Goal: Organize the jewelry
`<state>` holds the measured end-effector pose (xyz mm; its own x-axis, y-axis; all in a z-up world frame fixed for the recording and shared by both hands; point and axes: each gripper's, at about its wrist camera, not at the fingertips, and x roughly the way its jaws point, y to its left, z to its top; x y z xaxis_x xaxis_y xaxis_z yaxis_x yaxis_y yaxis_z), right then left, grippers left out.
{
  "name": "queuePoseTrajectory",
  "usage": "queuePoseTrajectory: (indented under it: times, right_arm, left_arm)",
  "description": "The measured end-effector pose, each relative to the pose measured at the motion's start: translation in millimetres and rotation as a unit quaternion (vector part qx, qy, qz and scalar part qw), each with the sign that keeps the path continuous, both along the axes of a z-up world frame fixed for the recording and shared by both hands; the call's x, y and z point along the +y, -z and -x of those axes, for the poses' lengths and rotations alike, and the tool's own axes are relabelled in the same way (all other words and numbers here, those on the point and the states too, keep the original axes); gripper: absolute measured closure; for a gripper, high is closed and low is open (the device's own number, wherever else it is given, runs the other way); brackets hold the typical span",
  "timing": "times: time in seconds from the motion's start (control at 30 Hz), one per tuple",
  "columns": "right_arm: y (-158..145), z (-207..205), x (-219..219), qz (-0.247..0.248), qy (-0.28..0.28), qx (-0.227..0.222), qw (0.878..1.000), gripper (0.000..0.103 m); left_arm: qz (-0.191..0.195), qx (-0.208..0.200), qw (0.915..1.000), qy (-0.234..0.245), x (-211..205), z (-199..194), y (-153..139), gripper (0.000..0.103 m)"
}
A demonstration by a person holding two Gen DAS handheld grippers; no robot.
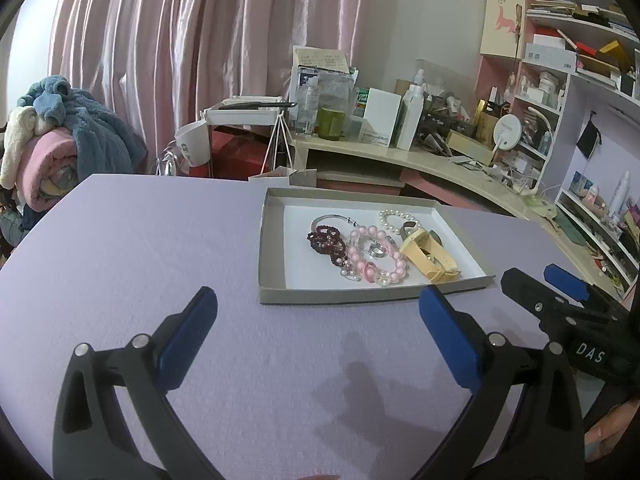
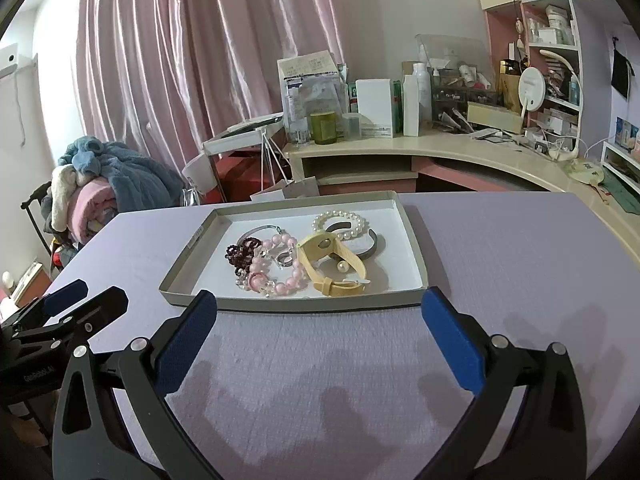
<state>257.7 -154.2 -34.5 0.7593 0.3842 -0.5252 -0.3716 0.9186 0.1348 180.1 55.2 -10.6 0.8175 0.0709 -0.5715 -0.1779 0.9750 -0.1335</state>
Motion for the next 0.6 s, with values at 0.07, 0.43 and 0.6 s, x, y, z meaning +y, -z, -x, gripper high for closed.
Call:
queuePoseTrajectory:
  times: [0.07,0.43,0.6]
  right_arm:
    - [1.2,0.1,0.2,0.001,-0.001,0.0,1.0,0.001]
    - [1.3,-0.2,0.4,0.001,-0.001,0.001,1.0,0.001]
    - [3.4,0.4,-0.1,0.002,0.0,0.002,1.0,0.001]
  left_arm:
    - [-0.001,0.0,1.0,0.0,-0.7,-0.2,0.2,0.002]
    - [-0.006,0.002,1.0,0.002,-2.6,-0.7,3.0,0.002]
    - [-0.006,0.002,1.0,0.002,-2.6,-0.9,4.0,0.002]
